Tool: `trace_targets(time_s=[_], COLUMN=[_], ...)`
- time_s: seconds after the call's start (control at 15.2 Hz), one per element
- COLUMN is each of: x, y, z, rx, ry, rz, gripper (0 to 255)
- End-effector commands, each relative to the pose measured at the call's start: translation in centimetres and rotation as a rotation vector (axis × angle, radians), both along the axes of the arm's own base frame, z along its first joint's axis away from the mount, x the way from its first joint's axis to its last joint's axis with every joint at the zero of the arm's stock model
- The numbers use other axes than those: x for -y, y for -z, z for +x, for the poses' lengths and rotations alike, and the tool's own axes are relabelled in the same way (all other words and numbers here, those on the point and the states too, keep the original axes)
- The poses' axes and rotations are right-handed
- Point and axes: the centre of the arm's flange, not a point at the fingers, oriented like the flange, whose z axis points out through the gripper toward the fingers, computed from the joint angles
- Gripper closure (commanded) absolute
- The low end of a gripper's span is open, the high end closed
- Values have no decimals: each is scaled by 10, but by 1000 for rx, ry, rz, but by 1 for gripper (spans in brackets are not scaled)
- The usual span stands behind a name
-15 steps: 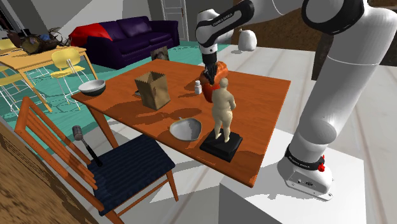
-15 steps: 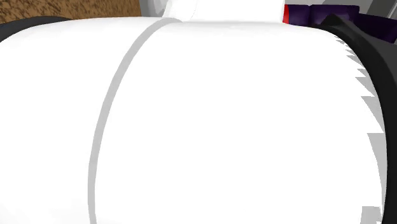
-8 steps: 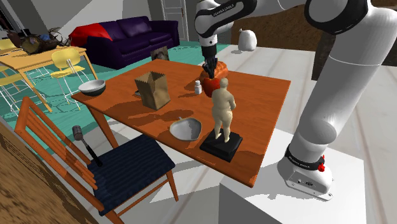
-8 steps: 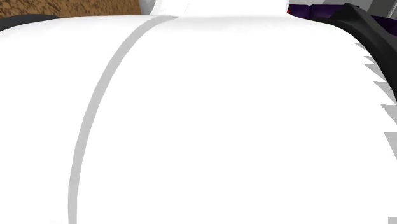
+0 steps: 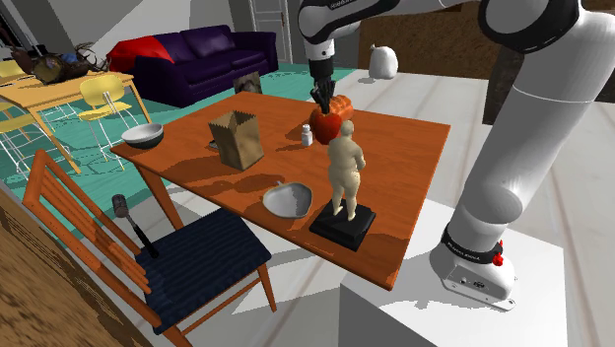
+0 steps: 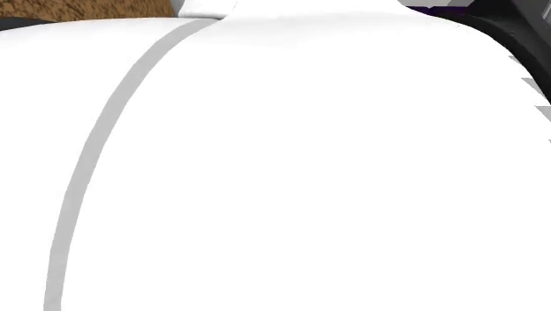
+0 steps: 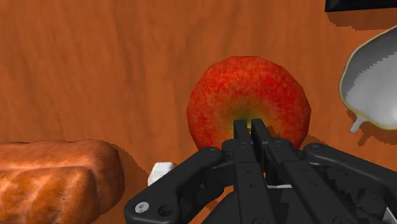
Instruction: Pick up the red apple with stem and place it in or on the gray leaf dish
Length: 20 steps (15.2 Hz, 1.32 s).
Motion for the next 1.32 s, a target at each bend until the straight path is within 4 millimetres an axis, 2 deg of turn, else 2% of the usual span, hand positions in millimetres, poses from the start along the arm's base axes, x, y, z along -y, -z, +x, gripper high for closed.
trace_targets(time_s=[0.0,1.19,1.25], x=[-23,-255,-255], y=[-5,-65,-60], z=[-2,-22,-22], rx=[0,0,0], ry=[0,0,0], rz=[0,0,0], gripper=[255,255,255])
